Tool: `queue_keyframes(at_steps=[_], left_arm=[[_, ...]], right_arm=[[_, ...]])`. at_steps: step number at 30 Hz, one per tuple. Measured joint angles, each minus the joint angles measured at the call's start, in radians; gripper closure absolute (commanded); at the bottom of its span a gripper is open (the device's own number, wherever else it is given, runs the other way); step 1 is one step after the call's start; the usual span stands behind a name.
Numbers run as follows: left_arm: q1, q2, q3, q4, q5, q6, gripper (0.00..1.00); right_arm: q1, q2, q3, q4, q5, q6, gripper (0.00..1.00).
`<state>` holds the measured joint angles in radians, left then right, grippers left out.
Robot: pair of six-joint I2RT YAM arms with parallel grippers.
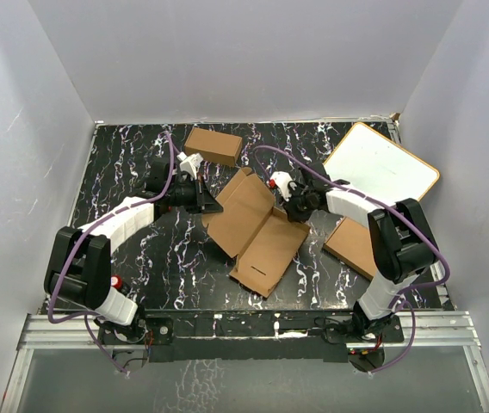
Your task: Fold the paper box
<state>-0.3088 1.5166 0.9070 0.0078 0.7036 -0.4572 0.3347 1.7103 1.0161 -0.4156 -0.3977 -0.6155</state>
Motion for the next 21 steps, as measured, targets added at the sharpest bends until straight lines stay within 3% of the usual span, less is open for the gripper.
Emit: queue_keyframes(at_steps=[17,21], left_arm=[[-0.001,-0.002,-0.004,0.022,-0.010,-0.008,1.00],[-0.001,-0.002,-0.004,0.022,-0.009,-0.010,1.00]], right_arm=[[0.051,-0.016,-0.050,0.143,0.170,0.013,0.92],[0.047,-0.014,-0.045,0.130,0.138,0.000,0.79]])
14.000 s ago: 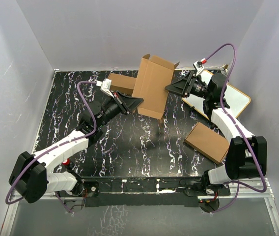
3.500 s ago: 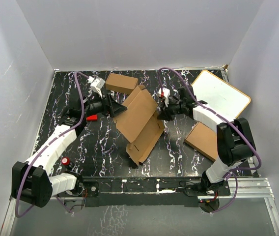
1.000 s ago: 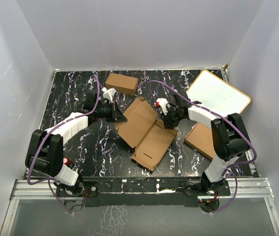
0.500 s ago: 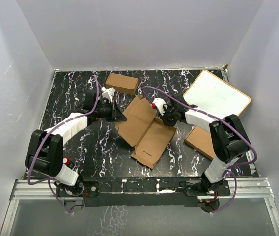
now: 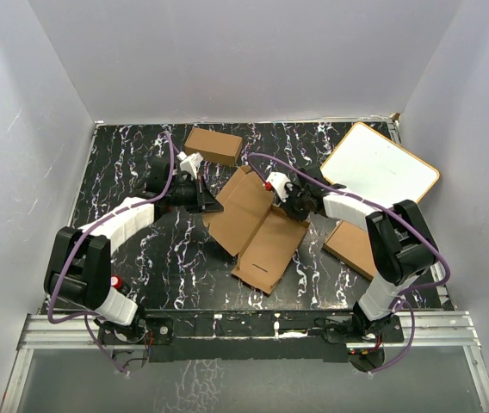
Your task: Fold the paper box
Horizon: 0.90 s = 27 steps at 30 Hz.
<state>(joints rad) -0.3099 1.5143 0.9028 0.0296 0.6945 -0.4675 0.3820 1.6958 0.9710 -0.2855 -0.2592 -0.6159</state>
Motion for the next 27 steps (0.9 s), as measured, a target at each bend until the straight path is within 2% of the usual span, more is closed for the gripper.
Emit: queue_keyframes(at_steps=[6,15,21,27], left_arm=[[0.000,0.000,0.000,-0.001,0.000,0.000,1.00],[0.000,0.001,0.015,-0.020,0.005,0.026,1.00],[0.000,0.003,0.076,-0.040,0.040,0.105,1.00],[0.000,0.003,0.167,-0.084,0.087,0.251,1.00]], right_arm=[[-0.026,0.001,0.001,-0.055,-0.060,-0.006,0.71],[-0.100,-0.040,0.001,-0.103,-0.201,0.015,0.47],[-0.190,-0.132,-0.001,-0.106,-0.374,0.035,0.42],[-0.324,-0.270,-0.086,-0.027,-0.630,0.093,0.22]])
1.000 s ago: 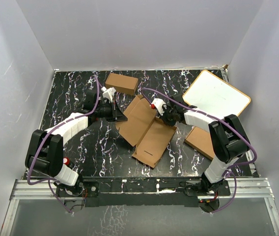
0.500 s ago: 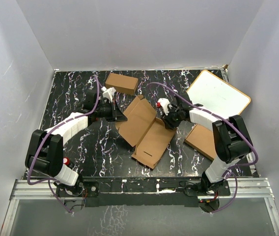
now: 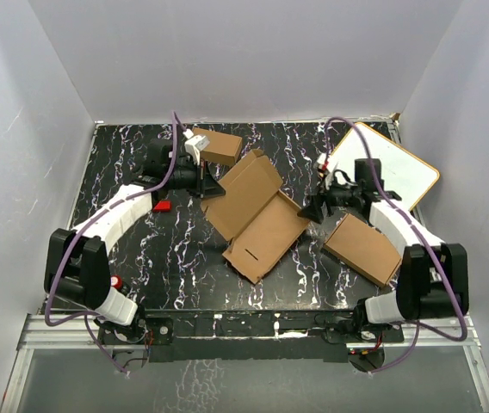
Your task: Fold the paper box
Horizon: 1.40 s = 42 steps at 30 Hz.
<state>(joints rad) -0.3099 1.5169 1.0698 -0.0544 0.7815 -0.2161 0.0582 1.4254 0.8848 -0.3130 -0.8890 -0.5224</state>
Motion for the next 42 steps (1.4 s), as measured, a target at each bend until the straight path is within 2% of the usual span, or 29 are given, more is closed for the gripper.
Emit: queue_keyframes(at_steps=[2,7,9,15,19,27,32,35,37,39,42], left_arm=[[0.000,0.000,0.027,-0.014,0.022,0.050,1.00],[-0.001,0.026,0.115,-0.072,0.105,0.180,1.00],[-0.006,0.051,0.156,-0.105,0.132,0.227,1.00],[-0.055,0.171,0.309,-0.254,0.172,0.367,1.00],[-0.094,0.197,0.341,-0.329,0.173,0.426,1.00],[-0.128,0.196,0.359,-0.409,0.173,0.491,1.00],[-0.145,0.196,0.417,-0.459,0.170,0.522,1.00],[-0.160,0.196,0.451,-0.483,0.169,0.541,1.00],[-0.170,0.196,0.466,-0.499,0.168,0.554,1.00],[-0.180,0.196,0.475,-0.513,0.166,0.565,1.00],[-0.190,0.196,0.484,-0.532,0.156,0.579,1.00]], right_arm=[[-0.042,-0.056,-0.061,0.060,-0.090,0.040,0.16],[-0.108,-0.138,-0.155,0.213,-0.248,0.160,0.10],[-0.122,-0.140,-0.155,0.249,-0.283,0.193,0.06],[-0.161,-0.140,-0.116,0.275,-0.340,0.238,0.05],[-0.165,-0.119,-0.034,0.288,-0.381,0.233,0.05],[-0.156,-0.009,0.130,0.114,-0.409,0.110,0.06],[-0.099,0.058,0.224,-0.089,-0.415,-0.001,0.08],[-0.049,0.082,0.267,-0.193,-0.407,-0.063,0.17],[-0.022,0.098,0.291,-0.252,-0.404,-0.097,0.27],[-0.010,0.119,0.319,-0.311,-0.401,-0.132,0.42],[0.001,0.154,0.364,-0.395,-0.396,-0.193,0.69]])
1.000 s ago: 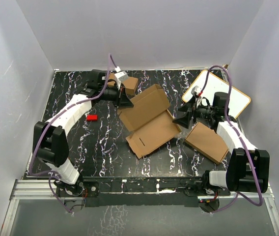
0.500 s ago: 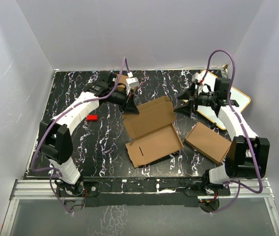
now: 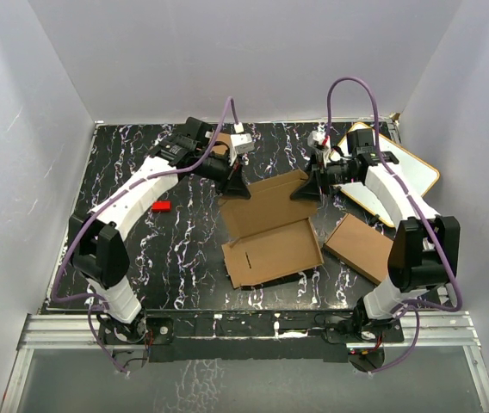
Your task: Fold the paper box
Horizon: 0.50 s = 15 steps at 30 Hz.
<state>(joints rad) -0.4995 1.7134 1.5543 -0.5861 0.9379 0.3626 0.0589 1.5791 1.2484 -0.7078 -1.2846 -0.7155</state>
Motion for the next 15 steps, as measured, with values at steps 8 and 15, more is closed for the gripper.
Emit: queue_keyframes(at_steps=[8,15], left_arm=[[-0.006,0.000,0.009,-0.021,-0.042,0.013,0.96],[-0.012,-0.090,-0.098,0.093,-0.152,-0.060,0.57]], right_arm=[[0.021,0.048,0.064,-0.265,-0.032,-0.234,0.92],[0.012,0.018,0.035,-0.304,-0.046,-0.315,0.92]])
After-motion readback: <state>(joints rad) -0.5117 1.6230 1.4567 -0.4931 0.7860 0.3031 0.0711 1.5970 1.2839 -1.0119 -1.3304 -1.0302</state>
